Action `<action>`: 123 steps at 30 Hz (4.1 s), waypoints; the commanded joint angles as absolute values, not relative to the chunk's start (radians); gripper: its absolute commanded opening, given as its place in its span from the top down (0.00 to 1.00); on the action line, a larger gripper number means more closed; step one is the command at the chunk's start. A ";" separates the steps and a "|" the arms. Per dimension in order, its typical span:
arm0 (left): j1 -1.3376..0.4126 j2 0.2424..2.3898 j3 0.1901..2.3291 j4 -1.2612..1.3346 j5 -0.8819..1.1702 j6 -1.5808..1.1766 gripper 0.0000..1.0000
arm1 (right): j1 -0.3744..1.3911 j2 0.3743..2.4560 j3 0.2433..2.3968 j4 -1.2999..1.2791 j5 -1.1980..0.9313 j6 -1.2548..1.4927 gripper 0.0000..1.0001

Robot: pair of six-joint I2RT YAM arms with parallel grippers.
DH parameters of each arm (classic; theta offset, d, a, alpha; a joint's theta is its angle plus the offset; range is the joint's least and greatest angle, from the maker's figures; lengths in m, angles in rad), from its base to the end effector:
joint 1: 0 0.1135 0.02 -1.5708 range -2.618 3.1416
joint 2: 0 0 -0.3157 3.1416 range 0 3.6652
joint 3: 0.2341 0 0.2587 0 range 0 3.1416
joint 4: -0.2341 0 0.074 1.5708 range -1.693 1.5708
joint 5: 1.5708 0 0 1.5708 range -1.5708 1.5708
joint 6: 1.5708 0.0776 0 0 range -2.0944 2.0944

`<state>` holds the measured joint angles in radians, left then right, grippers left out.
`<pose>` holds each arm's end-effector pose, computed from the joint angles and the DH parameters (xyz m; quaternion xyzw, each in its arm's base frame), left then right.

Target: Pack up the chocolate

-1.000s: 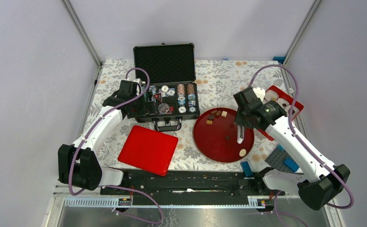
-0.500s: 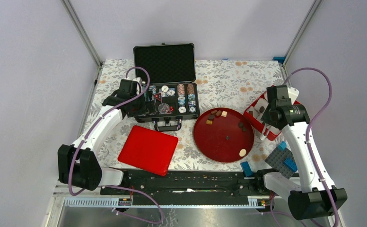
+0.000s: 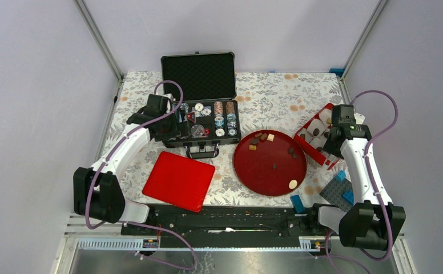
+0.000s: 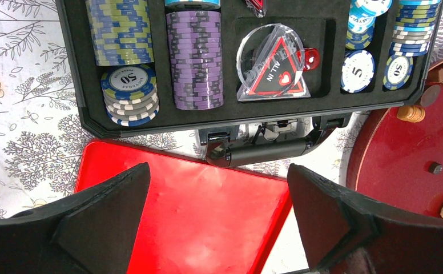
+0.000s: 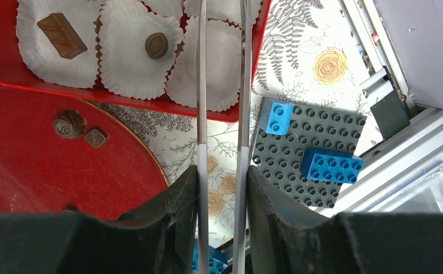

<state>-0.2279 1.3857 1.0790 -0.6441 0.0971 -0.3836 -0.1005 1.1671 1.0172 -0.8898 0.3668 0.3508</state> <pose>0.2981 -0.0769 0.2820 -0.0592 0.9495 -0.1358 0.2767 0.2240 -0.0506 0.2993 0.2589 0.9140 -0.1424 0.2780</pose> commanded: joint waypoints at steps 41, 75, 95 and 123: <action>-0.250 1.352 1.123 -0.630 0.078 -0.365 0.01 | -0.108 1.101 1.268 -0.999 0.281 0.309 0.84; -0.255 1.209 1.077 -0.740 -0.039 -0.403 0.01 | 0.357 2.132 1.745 -0.213 0.565 0.417 0.77; -0.254 1.225 1.104 -0.821 -0.151 -0.492 0.01 | 0.360 2.137 1.927 -0.345 0.409 0.458 0.12; -0.047 1.411 0.896 -0.868 -0.201 -1.187 0.11 | 0.525 1.162 0.939 -0.331 0.335 0.481 0.08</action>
